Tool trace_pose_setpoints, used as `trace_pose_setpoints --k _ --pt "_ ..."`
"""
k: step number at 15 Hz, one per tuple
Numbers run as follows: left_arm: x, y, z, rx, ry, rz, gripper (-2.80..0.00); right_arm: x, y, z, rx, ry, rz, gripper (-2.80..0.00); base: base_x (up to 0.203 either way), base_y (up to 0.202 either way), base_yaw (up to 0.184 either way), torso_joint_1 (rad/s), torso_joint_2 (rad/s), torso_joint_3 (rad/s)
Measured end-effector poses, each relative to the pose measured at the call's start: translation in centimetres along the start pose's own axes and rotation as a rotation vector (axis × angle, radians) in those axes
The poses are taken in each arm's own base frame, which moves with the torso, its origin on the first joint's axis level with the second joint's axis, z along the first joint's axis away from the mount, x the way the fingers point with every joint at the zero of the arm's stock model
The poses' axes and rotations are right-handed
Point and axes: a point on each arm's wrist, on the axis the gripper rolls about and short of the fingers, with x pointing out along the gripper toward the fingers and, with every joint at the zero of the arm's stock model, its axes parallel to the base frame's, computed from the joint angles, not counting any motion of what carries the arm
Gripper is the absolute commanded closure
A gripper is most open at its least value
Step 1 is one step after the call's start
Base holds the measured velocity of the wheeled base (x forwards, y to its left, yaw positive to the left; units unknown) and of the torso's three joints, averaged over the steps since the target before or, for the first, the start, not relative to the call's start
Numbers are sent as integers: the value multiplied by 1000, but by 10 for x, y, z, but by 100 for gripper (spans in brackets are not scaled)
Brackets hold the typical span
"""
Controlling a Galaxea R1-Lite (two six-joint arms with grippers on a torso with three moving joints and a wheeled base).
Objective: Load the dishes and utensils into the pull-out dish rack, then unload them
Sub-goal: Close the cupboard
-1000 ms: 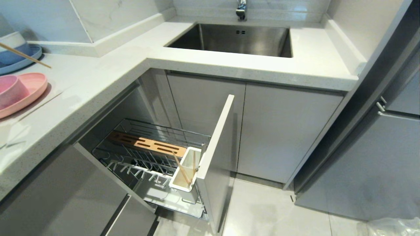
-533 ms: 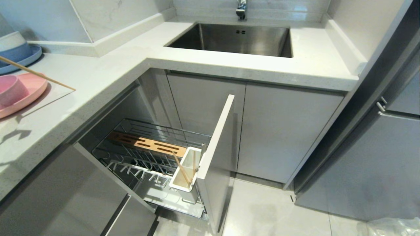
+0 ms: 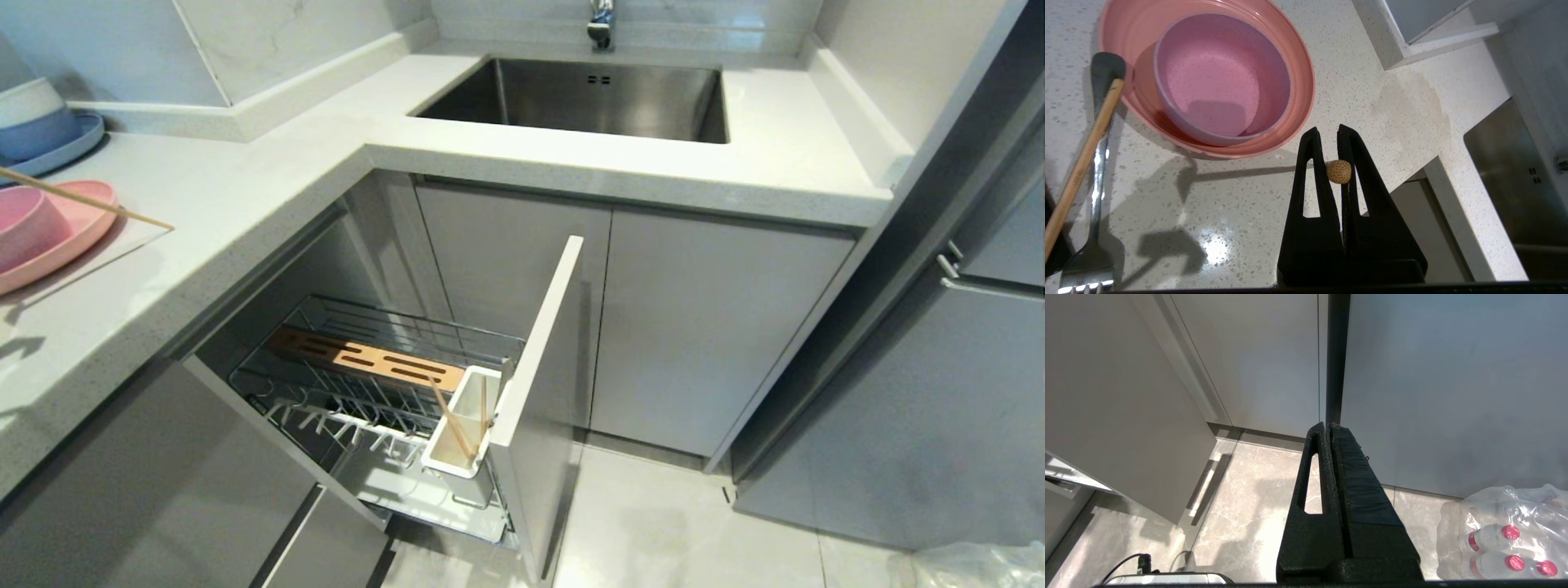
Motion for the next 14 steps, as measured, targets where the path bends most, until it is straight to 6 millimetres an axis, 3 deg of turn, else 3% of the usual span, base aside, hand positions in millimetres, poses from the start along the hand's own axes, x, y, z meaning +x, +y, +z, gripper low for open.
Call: trace_pose_setpoints --k 10,14 --pt "-55 2 7 -130 -79 -79 0 0 0 0 0 0 0 0 0 0 0 0 0 0" --pt "-59 6 1 -201 -29 -98 0 0 0 0 0 0 0 0 0 0 0 0 0 0"
